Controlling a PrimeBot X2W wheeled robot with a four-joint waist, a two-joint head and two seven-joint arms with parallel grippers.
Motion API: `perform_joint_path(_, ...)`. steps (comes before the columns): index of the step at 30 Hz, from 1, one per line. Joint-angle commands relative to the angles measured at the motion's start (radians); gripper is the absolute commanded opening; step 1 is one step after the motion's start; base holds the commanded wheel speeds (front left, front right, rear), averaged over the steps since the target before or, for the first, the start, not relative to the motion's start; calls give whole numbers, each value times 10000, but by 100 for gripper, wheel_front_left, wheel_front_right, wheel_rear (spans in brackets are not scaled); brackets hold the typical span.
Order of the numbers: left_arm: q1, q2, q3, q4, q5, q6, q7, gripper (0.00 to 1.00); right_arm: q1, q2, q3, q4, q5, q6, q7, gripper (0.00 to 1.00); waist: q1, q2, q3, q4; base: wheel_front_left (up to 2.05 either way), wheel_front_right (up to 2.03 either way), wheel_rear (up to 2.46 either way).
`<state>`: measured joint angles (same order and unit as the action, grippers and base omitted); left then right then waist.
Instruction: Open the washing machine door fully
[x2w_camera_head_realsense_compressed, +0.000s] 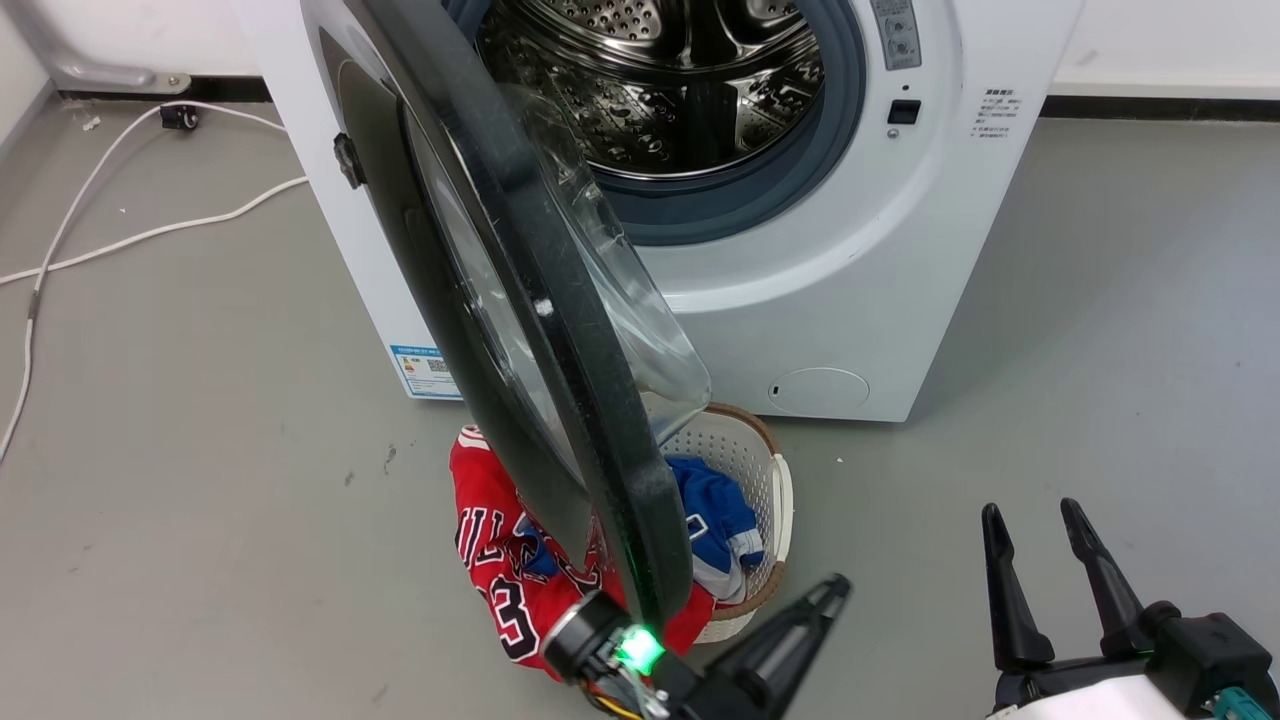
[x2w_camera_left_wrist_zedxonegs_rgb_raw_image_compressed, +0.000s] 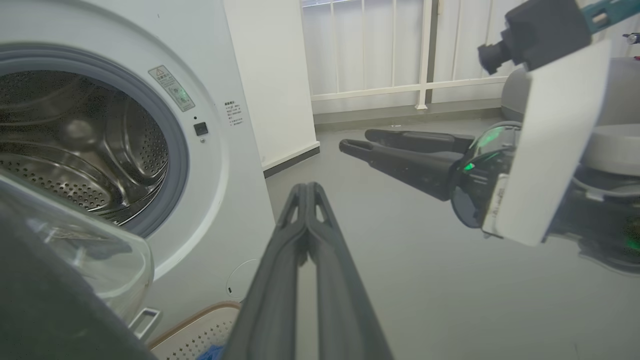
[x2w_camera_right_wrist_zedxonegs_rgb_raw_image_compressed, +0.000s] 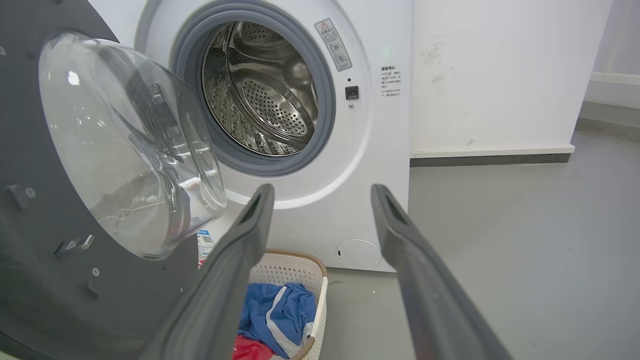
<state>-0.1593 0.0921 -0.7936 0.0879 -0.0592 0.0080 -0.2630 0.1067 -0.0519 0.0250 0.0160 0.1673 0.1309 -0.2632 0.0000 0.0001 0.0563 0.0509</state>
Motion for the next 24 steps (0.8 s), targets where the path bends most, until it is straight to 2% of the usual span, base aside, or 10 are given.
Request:
perform_joint_path(1,97,55,146,112,-72,20,-27,0,-102,32,-4,31,-32,-3,-21,100,0,-1,22,-1,0,0,0)
perform_joint_path(3,47,72,675,453,-151,101,-27,0,-146,32,-21,60,-46,-3,-21,100,0,-1,79,11,0,0,0)
perform_joint_path(11,18,110,1649,817,-204,194,-25,0,-208,31,-15,113,-31,-3,-21,100,0,-1,139,50,0,0,0)
perform_joint_path(24,801,277,2925,340,-40,549,2,0,104,31,-70,202,143,-3,-21,100,0,-1,-66,524,0,0,0)
